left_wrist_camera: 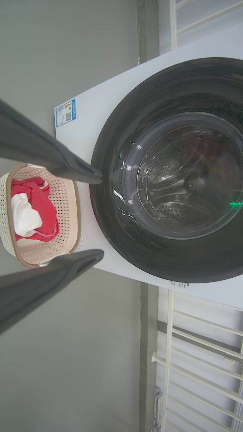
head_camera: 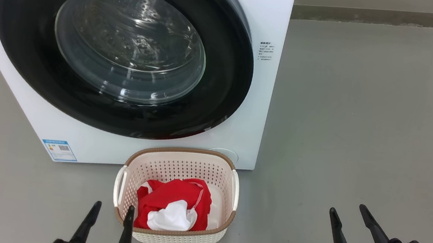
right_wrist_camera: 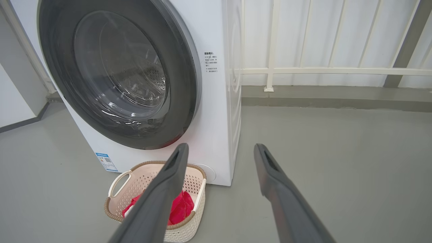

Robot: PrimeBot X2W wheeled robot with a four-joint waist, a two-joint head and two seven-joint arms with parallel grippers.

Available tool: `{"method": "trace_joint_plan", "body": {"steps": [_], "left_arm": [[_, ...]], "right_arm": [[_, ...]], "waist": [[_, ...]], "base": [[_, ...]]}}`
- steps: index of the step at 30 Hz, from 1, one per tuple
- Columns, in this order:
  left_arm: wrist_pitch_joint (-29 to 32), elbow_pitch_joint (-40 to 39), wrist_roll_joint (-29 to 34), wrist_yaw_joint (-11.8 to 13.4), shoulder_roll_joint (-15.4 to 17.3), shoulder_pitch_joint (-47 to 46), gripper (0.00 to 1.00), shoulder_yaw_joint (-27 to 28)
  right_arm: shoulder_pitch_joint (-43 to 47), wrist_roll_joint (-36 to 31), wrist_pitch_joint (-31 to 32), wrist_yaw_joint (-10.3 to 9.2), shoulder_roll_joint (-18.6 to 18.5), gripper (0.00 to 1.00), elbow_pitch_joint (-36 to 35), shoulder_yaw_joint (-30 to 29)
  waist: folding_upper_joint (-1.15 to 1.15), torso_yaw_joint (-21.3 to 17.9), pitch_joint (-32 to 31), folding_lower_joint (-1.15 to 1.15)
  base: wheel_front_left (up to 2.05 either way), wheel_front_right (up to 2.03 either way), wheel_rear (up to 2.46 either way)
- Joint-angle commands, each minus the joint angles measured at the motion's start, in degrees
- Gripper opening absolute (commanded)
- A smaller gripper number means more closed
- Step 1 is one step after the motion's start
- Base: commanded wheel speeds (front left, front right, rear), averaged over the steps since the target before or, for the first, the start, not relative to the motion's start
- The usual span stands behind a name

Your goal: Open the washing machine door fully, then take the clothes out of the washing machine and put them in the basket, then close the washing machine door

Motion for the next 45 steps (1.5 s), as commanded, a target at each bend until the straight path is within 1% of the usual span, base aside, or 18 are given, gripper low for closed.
{"method": "trace_joint_plan", "body": {"steps": [1, 7, 8, 12, 15, 19, 25, 45], "left_arm": [[-0.54, -1.41, -0.23, 0.45, 0.92, -1.35, 1.00, 1.73], [-0.44, -1.52, -0.35, 0.71, 0.85, -1.50, 1.00, 1.47], [0.02, -0.04, -0.05, 0.30, -0.02, 0.01, 0.00, -0.30], [0.09, 2.97, -0.05, 0.27, -0.94, 0.58, 0.00, -0.93], [0.33, 3.17, -1.66, -0.07, -1.14, 0.64, 0.00, -0.56], [0.76, 3.36, -4.14, -0.67, -1.28, 0.43, 0.00, 0.10], [1.29, 3.82, -7.21, -1.45, -1.47, 0.01, 0.00, 0.91], [3.51, 5.62, -19.34, -4.68, -2.33, -1.67, 0.00, 4.31]], "right_arm": [[-0.85, 0.16, 0.19, -0.06, -0.50, 1.00, -1.69, 1.11], [-1.03, 0.31, 0.30, -0.06, -0.50, 1.00, -1.65, 1.29], [0.01, 0.12, 0.06, 0.00, 0.00, 0.00, -0.03, 0.07], [0.20, 0.11, -0.01, 0.00, 0.58, 0.00, 3.30, 0.57], [0.06, 1.88, 0.14, 0.00, 0.51, 0.00, 3.56, 0.63], [-0.30, 4.62, 0.44, 0.00, 0.30, 0.00, 3.69, 0.60], [-0.90, 8.00, 0.80, -0.01, 0.07, 0.00, 4.01, 0.57], [-3.09, 21.26, 2.45, -0.02, -0.65, 0.00, 4.98, 0.19]], "waist": [[0.00, 0.06, 0.05, 0.00], [0.00, 0.14, 0.22, 0.00], [0.00, 0.14, 0.22, 0.00], [0.00, 0.14, 0.23, 0.00], [0.00, 0.12, 0.27, 0.01], [0.00, 0.09, 0.16, 0.13], [0.00, 0.05, 0.31, 0.01], [0.00, -0.09, 0.48, 0.00]], "base": [[0.00, 0.00, 0.00], [0.00, 0.00, 0.00], [0.00, 0.00, 0.00], [0.00, 0.00, 0.00], [0.00, 0.00, 0.00], [0.00, 0.00, 0.00], [0.00, 0.00, 0.00], [0.00, 0.00, 0.00]]}}
